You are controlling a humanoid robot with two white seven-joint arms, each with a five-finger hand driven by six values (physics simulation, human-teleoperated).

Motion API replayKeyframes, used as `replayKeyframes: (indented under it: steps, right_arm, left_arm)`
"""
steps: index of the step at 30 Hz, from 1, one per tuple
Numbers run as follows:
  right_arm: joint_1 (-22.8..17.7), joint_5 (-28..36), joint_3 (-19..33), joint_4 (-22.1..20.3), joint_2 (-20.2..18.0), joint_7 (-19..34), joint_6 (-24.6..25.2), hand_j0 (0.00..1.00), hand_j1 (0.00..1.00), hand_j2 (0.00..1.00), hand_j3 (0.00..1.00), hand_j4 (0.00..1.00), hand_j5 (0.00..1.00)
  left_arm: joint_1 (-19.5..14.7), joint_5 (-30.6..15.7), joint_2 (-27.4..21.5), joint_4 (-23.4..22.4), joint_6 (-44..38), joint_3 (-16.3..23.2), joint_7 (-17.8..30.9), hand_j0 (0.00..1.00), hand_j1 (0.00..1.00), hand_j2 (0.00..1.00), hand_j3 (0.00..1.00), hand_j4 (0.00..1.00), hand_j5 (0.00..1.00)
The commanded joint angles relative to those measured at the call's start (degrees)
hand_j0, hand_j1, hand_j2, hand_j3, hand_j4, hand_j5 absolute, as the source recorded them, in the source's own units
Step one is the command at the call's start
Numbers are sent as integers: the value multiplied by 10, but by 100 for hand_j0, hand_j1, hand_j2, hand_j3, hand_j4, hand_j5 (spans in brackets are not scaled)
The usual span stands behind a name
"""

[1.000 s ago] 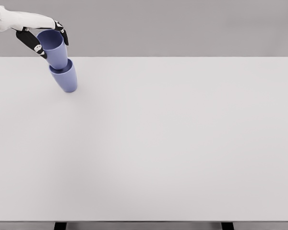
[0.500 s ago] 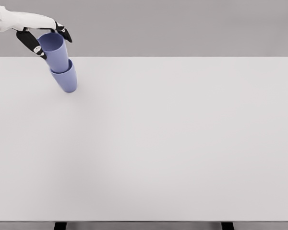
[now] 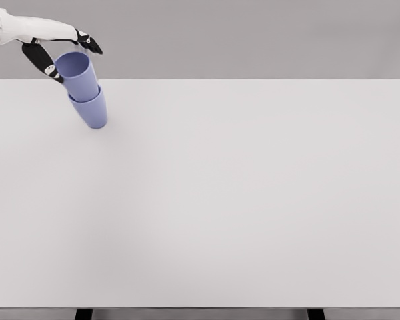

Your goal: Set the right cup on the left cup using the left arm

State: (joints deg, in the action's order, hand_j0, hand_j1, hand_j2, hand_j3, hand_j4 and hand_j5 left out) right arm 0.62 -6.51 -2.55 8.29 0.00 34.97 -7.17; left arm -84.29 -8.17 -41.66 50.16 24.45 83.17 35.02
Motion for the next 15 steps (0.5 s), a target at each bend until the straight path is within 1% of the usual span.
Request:
replayKeyframes:
  steps: [1, 4, 6, 8, 9, 10, 11, 13, 15]
  right_arm:
    - [0, -1, 0, 1, 0, 0, 0, 100, 100, 100, 100, 100, 100]
    - [0, -1, 0, 1, 0, 0, 0, 100, 100, 100, 100, 100, 100]
    - [0, -1, 0, 1, 0, 0, 0, 100, 100, 100, 100, 100, 100]
    - [0, -1, 0, 0, 0, 0, 0, 100, 100, 100, 100, 100, 100]
    - [0, -1, 0, 0, 0, 0, 0, 100, 100, 100, 100, 100, 100]
    - [0, -1, 0, 1, 0, 0, 0, 100, 100, 100, 100, 100, 100]
    - [0, -1, 0, 1, 0, 0, 0, 100, 100, 100, 100, 100, 100]
    - [0, -1, 0, 0, 0, 0, 0, 100, 100, 100, 100, 100, 100]
    - [0, -1, 0, 1, 0, 0, 0, 100, 100, 100, 100, 100, 100]
  left_arm:
    - [0, -2, -1, 1, -1, -1, 0, 100, 100, 100, 100, 100, 100]
    - [-1, -3, -6, 4, -1, -2, 0, 100, 100, 100, 100, 100, 100]
    - [-2, -4, -12, 16, 0, -4, 0, 100, 100, 100, 100, 100, 100]
    - [-9, -14, -33, 56, 0, -6, 0, 100, 100, 100, 100, 100, 100]
    - [-12, -27, -43, 78, 0, -6, 0, 100, 100, 100, 100, 100, 100]
    - [-21, -42, -61, 111, 0, -6, 0, 100, 100, 100, 100, 100, 100]
    - [-23, -54, -75, 140, -1, -6, 0, 100, 100, 100, 100, 100, 100]
    - [-25, -73, -91, 172, -1, -7, 0, 100, 100, 100, 100, 100, 100]
    - [-25, -102, -120, 236, -5, -7, 0, 100, 100, 100, 100, 100, 100]
